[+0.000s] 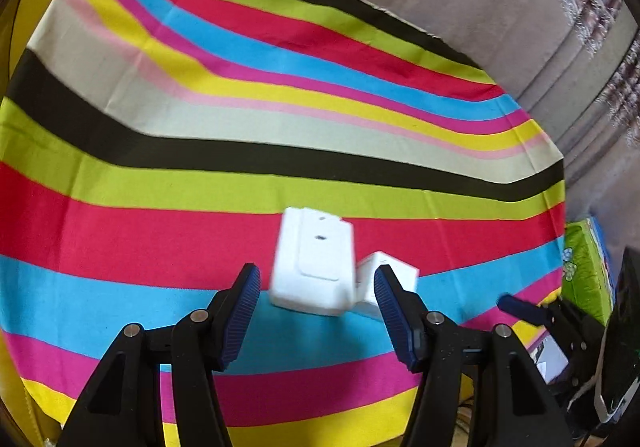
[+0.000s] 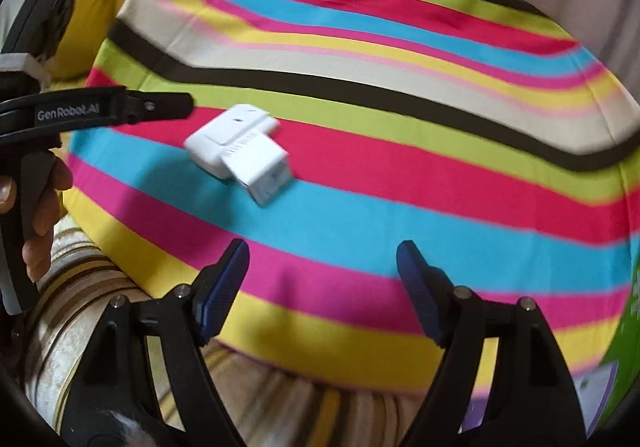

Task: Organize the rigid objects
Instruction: 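Move both open tools back over the last two items, then grasp the charger with the left tool while the right tool grasps the JIYIN MUSIC box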

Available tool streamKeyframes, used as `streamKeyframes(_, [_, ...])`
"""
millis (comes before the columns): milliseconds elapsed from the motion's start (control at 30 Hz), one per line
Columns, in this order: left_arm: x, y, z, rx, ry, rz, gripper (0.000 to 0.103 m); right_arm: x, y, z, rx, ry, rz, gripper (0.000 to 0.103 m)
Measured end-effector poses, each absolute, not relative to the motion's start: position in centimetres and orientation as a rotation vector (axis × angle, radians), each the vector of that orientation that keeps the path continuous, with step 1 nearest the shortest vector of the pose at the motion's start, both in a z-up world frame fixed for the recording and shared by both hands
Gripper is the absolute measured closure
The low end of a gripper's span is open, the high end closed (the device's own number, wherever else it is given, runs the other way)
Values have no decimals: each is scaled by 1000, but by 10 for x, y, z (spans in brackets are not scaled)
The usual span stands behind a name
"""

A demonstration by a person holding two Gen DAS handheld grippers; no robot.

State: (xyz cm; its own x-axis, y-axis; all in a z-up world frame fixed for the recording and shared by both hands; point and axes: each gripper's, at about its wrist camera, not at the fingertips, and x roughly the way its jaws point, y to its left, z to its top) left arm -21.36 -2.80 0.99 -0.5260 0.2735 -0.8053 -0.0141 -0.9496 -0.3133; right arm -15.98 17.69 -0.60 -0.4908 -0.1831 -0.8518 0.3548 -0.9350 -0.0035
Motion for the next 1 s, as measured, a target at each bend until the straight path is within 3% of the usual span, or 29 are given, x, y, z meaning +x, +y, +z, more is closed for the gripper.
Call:
streamKeyframes(500, [-217,-44,-14,-1454,-418,2579,43,-224,119,-49,1313,437,-2183,25])
streamKeyframes(533, [-218,-44,-15,-1455,-417,2579,43,-226,118,-50,1317,433,-2172,27])
streamKeyframes(633, [-220,-42,-18,-1452,-410,2570,43,-226,118,-57,1340,449,-2141,48])
streamKeyframes(1000, [-226,-10,-29,-1477,-253,2530,39,-226,151,-56,1461,296,-2345,50])
